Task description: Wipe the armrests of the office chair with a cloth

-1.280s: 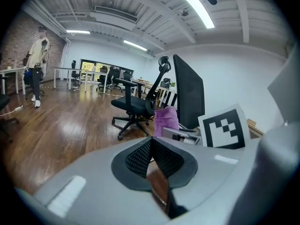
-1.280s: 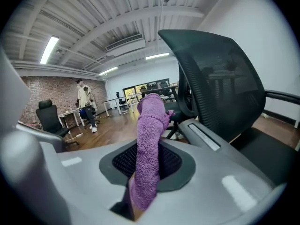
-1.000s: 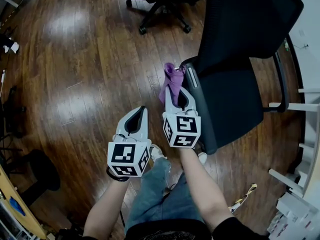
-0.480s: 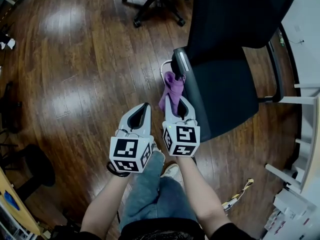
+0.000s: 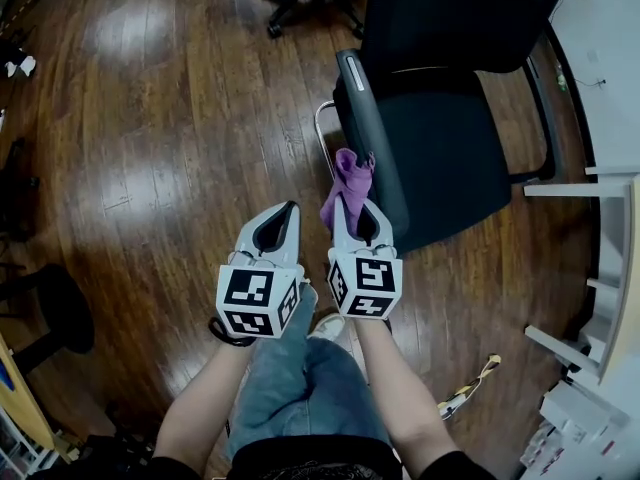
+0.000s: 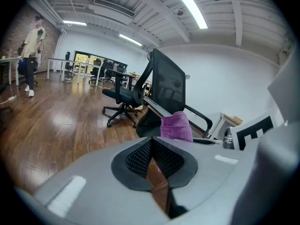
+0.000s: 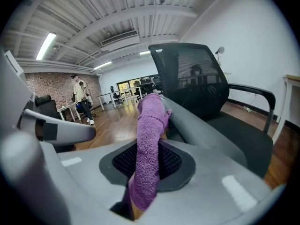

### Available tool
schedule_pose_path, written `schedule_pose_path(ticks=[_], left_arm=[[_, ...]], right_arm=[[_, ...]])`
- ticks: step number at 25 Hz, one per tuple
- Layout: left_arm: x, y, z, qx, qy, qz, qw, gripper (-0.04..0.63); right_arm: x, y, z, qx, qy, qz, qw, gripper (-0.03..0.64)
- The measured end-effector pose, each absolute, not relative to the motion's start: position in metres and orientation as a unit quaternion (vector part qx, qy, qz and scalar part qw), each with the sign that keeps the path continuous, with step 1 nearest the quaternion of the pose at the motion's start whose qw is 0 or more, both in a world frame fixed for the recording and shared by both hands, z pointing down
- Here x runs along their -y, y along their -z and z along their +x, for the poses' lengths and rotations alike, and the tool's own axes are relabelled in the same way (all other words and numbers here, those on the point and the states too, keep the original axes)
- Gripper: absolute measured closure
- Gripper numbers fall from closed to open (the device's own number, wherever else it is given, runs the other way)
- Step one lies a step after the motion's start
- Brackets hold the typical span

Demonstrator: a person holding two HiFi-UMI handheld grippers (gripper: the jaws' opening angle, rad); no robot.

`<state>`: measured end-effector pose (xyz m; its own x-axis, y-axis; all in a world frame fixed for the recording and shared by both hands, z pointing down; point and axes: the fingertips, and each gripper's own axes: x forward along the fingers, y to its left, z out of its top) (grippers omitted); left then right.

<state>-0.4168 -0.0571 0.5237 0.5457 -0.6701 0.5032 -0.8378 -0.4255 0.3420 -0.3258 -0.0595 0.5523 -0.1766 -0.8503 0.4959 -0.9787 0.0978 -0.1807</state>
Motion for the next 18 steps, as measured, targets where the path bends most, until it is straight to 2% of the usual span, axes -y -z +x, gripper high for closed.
schedule_pose_path(ticks=[18], left_arm=[[-0.036, -0.573, -0.382, 0.457, -0.136, 0.828, 0.296, 0.591]], right_arm=[[-0.045, -0.618, -0.283, 0.721, -0.244, 0.634, 0.136, 0.545]])
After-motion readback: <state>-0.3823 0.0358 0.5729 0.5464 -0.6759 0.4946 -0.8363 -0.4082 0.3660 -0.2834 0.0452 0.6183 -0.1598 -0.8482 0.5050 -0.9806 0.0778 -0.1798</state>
